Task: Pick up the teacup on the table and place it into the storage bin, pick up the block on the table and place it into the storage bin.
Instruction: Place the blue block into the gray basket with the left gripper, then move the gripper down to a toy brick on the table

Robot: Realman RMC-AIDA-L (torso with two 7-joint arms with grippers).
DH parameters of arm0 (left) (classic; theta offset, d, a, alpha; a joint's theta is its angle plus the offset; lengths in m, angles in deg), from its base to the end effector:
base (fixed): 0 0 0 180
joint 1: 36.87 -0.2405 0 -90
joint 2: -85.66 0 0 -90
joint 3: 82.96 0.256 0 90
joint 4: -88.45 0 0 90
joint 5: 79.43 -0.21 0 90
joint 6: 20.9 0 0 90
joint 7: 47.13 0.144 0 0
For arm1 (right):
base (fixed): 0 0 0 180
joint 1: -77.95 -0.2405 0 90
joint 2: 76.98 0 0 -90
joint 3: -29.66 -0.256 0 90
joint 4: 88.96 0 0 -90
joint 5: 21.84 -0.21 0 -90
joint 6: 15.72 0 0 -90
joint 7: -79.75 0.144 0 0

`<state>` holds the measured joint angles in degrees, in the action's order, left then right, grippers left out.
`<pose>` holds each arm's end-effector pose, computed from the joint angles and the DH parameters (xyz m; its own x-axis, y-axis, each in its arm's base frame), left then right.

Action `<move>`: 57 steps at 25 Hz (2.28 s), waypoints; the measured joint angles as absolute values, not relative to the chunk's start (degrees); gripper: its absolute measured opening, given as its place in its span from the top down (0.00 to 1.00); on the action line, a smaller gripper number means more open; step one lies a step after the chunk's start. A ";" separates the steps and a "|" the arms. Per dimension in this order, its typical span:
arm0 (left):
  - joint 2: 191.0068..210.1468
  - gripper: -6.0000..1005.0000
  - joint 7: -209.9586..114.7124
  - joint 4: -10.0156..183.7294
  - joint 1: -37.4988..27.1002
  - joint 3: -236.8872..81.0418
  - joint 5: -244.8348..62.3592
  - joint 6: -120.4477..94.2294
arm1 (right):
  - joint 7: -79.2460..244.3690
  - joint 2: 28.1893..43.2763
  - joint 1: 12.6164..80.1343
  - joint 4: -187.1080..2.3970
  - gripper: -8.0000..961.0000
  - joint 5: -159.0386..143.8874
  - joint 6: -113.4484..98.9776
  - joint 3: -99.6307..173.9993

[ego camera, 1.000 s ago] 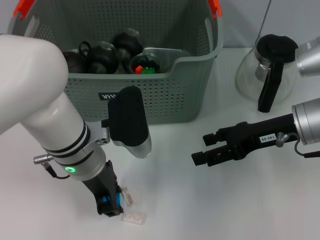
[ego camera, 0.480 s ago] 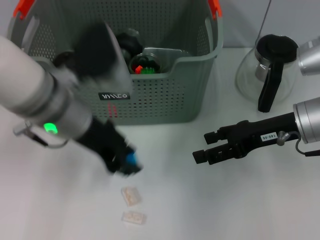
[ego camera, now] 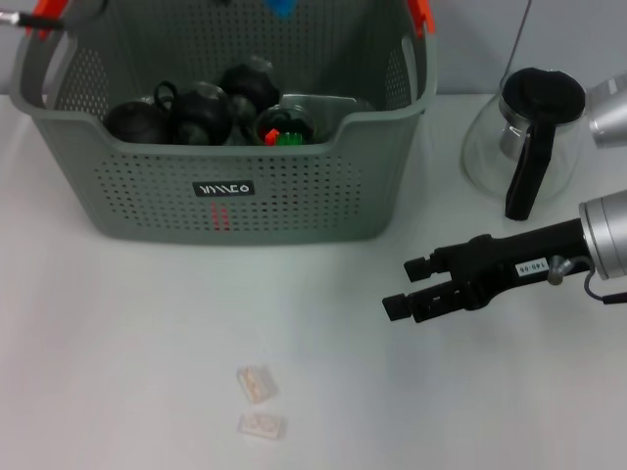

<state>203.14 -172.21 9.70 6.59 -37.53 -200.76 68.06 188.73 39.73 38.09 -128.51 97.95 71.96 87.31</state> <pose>-0.1007 0.4046 0.1124 0.8520 0.2834 0.4402 0.4521 -0.8223 -0.3455 0.2123 0.3549 -0.0247 0.7816 -0.5966 -0.1820 -0.5958 -0.8004 0.0652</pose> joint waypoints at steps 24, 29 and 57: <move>205.81 0.08 -157.20 0.78 -1.43 -27.21 -198.48 88.16 | 188.10 39.74 37.88 -128.48 0.03 98.66 71.20 86.96; 208.89 0.07 -157.01 0.34 -4.23 -15.66 -211.40 86.34 | 188.18 39.73 37.88 -128.36 0.03 98.66 70.52 87.26; 210.29 0.09 -184.85 15.38 -1.73 14.14 -233.60 65.49 | 188.29 39.83 37.97 -127.51 0.03 98.65 69.35 87.10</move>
<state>210.29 -184.85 15.38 -1.73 14.14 -233.60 65.49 188.29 39.83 37.97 -127.51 98.65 69.35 87.10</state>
